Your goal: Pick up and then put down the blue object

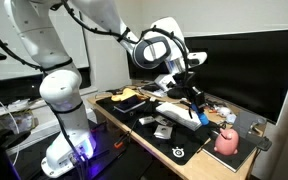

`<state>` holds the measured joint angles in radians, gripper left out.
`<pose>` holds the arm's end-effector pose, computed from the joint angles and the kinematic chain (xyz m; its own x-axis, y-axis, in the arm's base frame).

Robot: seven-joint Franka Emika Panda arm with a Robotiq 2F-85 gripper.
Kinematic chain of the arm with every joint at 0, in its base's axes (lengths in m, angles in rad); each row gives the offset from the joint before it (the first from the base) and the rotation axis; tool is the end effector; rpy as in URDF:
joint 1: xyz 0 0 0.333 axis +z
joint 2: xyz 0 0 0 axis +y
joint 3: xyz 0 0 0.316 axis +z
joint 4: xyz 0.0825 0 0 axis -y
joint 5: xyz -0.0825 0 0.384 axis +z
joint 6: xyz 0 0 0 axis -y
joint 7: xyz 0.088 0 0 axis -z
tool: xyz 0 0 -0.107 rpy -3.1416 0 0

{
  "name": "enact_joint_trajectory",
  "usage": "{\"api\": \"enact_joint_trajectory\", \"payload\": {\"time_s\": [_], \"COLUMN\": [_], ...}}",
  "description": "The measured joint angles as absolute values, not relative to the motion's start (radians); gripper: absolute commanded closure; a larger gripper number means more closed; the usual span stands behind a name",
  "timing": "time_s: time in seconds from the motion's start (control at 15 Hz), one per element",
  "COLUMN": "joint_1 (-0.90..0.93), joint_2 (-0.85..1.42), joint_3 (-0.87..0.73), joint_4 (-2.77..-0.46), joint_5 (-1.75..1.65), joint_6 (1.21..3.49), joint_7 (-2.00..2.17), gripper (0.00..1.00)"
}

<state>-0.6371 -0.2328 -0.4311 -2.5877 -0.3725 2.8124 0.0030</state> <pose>0.2385 -0.3964 0.3792 0.6865 -0.6005 0.4100 -0.7024 -0.6936 0.1601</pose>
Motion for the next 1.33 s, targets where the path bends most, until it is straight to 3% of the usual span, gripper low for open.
{"api": "enact_joint_trajectory", "payload": {"time_s": [0.87,1.33], "joint_1": [-0.655,-0.809], "joint_2": [-0.107,-0.125], "joint_3": [-0.414,-0.341], "joint_4": [-2.608,-2.602], "joint_5": [-0.387,-0.736], "joint_6": [3.069,3.054], "joint_7": [0.132,0.517], "gripper": [0.91,0.91]}}
